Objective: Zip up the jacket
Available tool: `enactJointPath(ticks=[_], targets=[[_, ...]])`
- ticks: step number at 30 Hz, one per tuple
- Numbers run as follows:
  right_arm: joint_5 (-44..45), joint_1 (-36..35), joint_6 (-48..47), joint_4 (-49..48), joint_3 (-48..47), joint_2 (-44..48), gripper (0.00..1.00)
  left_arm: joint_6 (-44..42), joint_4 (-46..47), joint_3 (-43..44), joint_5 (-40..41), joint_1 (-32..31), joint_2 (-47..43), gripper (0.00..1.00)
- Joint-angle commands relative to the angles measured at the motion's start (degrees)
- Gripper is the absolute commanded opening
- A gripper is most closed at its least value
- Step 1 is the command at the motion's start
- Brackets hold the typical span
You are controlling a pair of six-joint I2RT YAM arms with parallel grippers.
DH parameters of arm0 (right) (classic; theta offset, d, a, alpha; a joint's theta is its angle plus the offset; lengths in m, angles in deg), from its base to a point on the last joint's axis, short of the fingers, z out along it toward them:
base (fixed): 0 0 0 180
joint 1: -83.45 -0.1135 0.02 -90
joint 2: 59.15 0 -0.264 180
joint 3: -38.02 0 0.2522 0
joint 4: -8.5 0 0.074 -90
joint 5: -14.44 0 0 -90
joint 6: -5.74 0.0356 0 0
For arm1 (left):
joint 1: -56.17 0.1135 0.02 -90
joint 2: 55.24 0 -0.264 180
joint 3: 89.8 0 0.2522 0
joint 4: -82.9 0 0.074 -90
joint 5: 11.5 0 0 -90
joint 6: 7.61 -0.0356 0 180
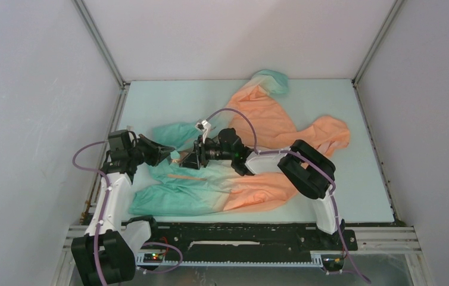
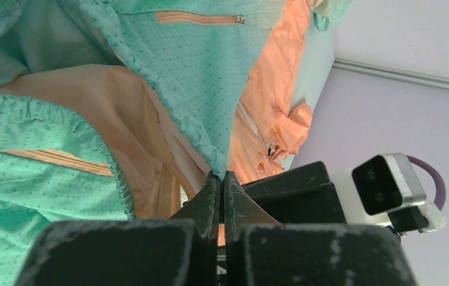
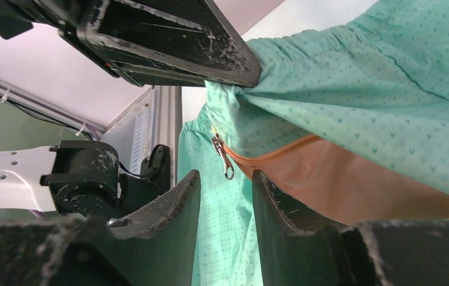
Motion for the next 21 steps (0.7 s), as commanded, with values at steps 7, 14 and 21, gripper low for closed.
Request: enactJointPath(ticks=[7, 14, 21], targets=[[1.3, -1.5, -2.8, 1.8, -3.9, -1.3, 0.32, -1.2, 0.5, 1.6, -1.8, 0.5, -0.3, 0.00], [3.4, -2.4, -4.7, 3.4, -4.2, -0.5, 0.32, -1.1, 0.3, 1.5, -1.8, 0.5, -0.4, 0.00], [5.8, -2.9, -6.4, 4.9, -4.7, -0.1, 0.29, -1.2, 0.1, 1.6, -1.7, 0.5, -0.6, 0.00]])
